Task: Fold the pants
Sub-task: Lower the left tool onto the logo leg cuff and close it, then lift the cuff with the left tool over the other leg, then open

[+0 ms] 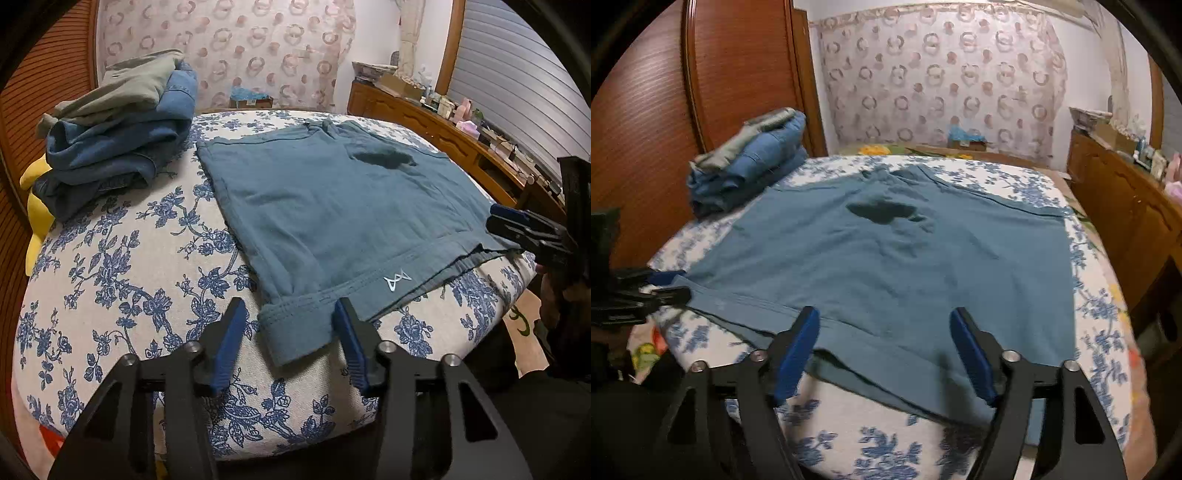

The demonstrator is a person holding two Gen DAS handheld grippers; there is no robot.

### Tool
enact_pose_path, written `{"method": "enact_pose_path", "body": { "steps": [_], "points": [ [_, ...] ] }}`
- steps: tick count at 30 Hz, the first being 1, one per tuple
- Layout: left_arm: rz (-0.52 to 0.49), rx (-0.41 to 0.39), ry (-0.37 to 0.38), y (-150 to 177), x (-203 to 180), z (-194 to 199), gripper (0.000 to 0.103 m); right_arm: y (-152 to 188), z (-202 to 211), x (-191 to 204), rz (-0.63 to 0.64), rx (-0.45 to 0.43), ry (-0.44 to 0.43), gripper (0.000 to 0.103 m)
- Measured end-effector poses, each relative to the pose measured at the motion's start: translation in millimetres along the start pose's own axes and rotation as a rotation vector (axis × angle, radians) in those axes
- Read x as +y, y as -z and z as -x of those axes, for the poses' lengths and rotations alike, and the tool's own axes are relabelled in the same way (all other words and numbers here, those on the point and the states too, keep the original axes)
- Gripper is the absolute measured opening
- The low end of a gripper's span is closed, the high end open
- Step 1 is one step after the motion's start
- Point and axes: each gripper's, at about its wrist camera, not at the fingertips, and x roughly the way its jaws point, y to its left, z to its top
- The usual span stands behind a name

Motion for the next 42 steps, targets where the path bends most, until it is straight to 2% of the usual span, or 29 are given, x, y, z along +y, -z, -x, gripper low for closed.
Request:
{"method": "enact_pose_path", "body": {
  "steps": [1,4,19,25,29,35,42],
  "points": [
    [0.007,-0.004,0.009,-0.1,0.6,1.5,0.044,0.1,0.5,0.7,-0.003,-0.003,-0.004,0.081],
    [0.007,-0.013,0.006,-0.4,0.2,5.8,0.042,3.8,3.3,1.2,0.002,-0.009,0.003,0.083],
    [-0.004,0.007,-0.023,1.3,-0.2,1.4,0.041,8.9,0.2,2.2,-0.016,-0.009,0.006,0.084],
    [-0.045,-0.009,-0.031,-3.6,-7.4,0.2,0.017,12.9,-1.4,-1.5,-0.029,-0.003,0.008,0.084],
    [-0.060,-0.024,-0.017,-12.0,-12.2,3.9,0.012,16.1,-0.4,-6.3,-0.045,-0.003,0.006,0.084],
    [-0.106,-0.052,0.008,-33.3,-32.4,7.4,0.011,21.5,4.7,-15.0,-0.067,-0.010,0.005,0.084],
    [-0.190,-0.075,0.064,-68.8,-75.8,2.0,0.011,29.9,16.8,-28.7,-0.082,-0.029,0.023,0.084]
  ]
}}
